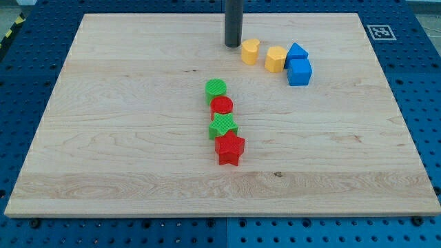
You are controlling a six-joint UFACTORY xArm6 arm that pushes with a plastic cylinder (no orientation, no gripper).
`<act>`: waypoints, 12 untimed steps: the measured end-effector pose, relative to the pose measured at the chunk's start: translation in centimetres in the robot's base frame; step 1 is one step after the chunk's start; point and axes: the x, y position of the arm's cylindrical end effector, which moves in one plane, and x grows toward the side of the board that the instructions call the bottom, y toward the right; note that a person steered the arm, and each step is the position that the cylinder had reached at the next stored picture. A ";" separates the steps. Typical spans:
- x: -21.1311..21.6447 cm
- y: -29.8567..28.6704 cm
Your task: Move the yellow heart into the group of the yellow heart and blue blocks
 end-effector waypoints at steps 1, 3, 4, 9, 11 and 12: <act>1.2 0.0; 1.6 -1.0; 2.1 -1.1; 2.3 1.4; 4.0 1.4; 5.1 1.9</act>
